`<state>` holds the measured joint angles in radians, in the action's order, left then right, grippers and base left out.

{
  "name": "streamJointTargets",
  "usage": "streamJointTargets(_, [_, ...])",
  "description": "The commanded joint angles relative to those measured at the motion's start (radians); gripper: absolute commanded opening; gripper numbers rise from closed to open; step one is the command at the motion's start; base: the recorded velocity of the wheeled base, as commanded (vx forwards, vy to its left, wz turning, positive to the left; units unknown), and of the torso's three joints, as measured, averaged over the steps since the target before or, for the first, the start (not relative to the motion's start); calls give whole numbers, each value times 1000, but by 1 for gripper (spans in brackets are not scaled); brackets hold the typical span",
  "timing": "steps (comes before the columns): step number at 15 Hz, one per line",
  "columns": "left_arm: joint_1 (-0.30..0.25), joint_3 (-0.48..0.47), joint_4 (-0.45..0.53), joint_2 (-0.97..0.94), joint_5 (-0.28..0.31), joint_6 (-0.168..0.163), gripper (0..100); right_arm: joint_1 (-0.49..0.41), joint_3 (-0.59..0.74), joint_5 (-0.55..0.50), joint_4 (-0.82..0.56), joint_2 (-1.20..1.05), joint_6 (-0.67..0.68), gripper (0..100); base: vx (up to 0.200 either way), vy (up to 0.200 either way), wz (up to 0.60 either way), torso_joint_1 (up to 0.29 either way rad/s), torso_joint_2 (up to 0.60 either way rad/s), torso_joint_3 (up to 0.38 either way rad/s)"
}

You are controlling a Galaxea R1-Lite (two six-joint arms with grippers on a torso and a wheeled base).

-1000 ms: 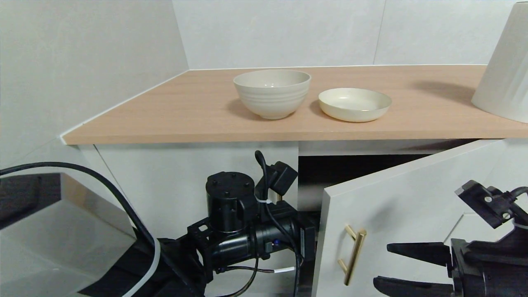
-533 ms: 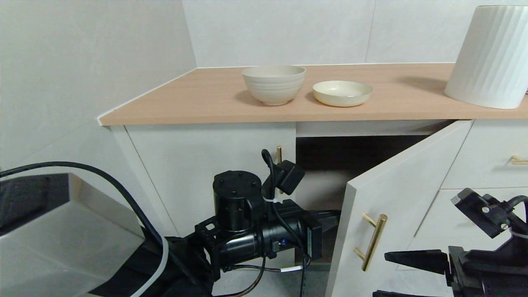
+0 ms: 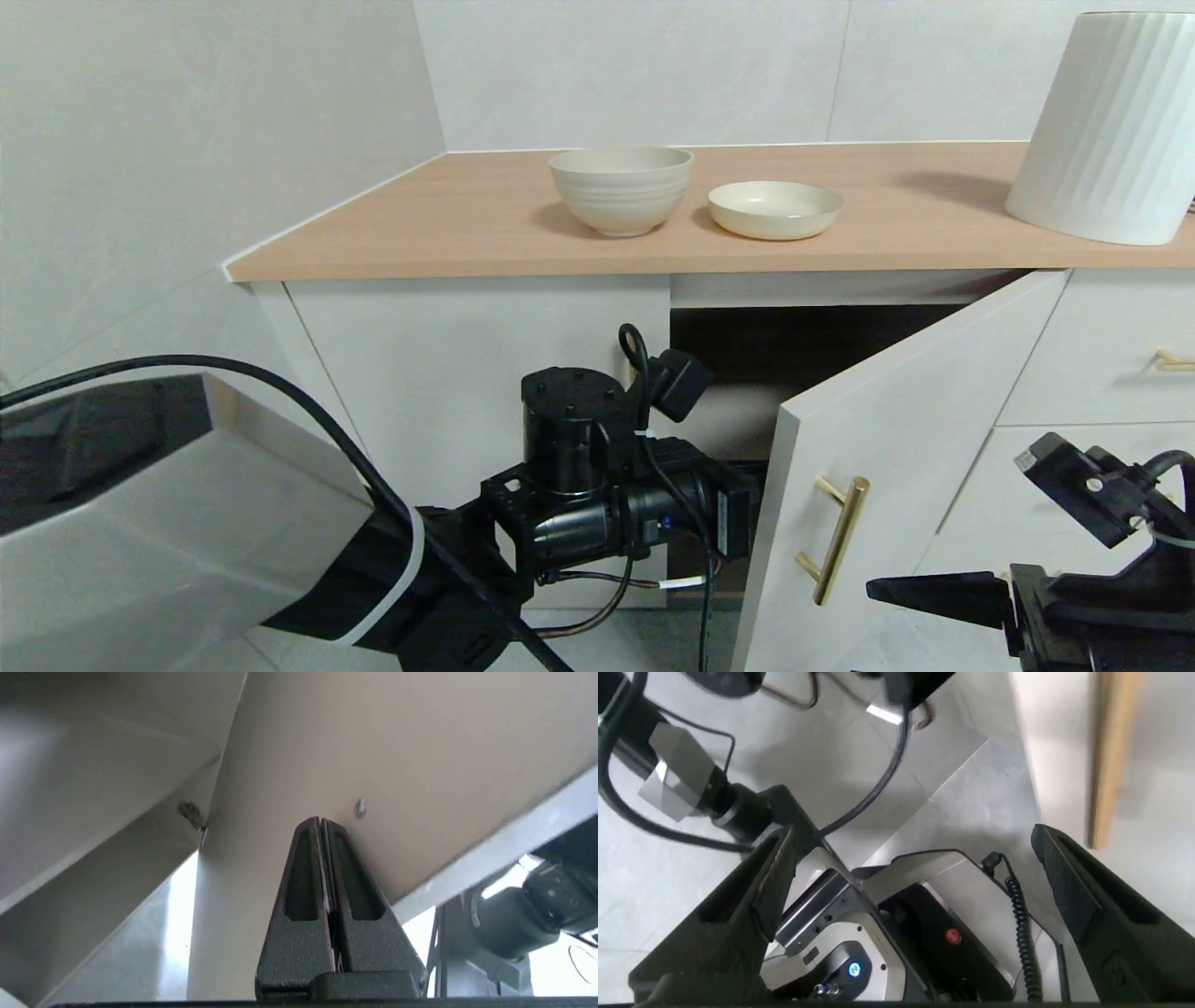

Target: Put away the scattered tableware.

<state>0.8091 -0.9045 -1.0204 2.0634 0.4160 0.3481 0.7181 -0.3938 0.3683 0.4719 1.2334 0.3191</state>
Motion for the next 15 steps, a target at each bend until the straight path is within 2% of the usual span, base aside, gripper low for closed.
streamJointTargets(1, [1,-36,19,6,0,0,0,6,-2,0,-13,1,0,100,0,0,0,0,0,0])
streamJointTargets(6, [13,-102,102,0,-2,0,0,38,-2,0,-32,-2,-2,100,0,0,0,0,0,0])
streamJointTargets(11, [16,-120,103,3,-3,0,0,40,-2,0,-32,-2,-2,100,-200,0,0,9,2,-7])
streamJointTargets(15, [16,-157,106,38,-9,0,0,40,1,-3,-32,-3,-22,100,0,0,0,0,0,0])
